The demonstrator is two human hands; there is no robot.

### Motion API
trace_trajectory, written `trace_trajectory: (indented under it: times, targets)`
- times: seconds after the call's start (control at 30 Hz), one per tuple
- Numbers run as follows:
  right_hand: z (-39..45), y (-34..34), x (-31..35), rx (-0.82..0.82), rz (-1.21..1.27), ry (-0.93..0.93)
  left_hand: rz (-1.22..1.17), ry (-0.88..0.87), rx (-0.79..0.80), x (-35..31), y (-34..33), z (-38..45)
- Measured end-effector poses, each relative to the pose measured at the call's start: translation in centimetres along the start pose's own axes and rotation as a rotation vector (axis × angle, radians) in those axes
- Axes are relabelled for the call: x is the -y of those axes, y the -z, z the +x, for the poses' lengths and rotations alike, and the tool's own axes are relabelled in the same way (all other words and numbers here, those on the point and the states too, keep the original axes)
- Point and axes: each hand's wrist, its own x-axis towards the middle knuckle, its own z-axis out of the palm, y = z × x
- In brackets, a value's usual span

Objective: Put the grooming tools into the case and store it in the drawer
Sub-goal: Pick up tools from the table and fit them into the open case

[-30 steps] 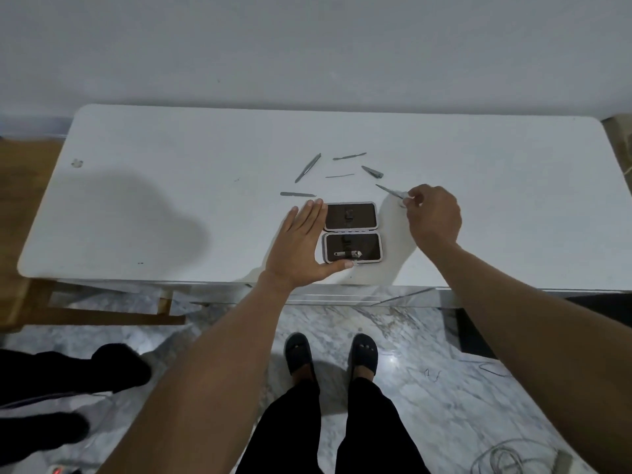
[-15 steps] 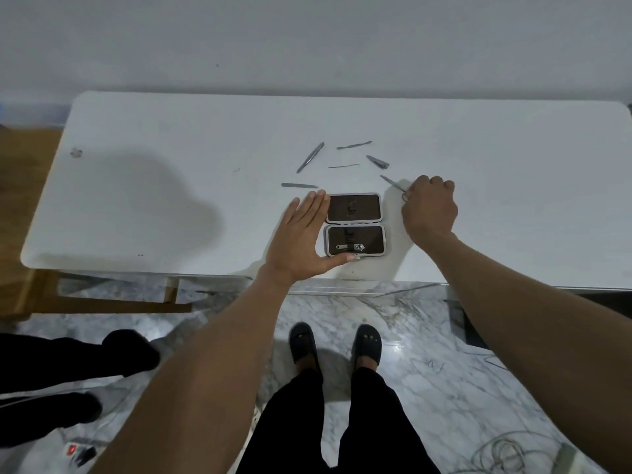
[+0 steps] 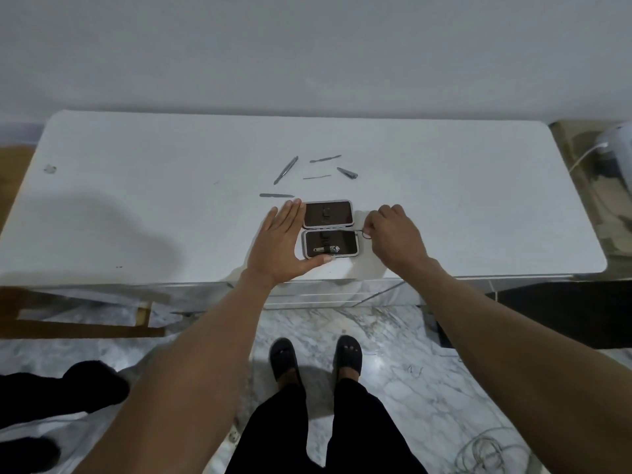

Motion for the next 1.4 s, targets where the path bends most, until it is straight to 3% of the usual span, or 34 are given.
trace_trajectory:
  times: [0.33, 1.4]
  targets:
    - [-0.6, 0.2, 1.5, 0.071, -0.17, 0.042, -0.035, -0.003, -0.003, 0.1, -0.2, -0.1]
    - [0.5, -1.8, 3.9, 0.039, -0.027, 0.09, -0.078, -0.013, -0.041, 0.3, -0.5, 0.0]
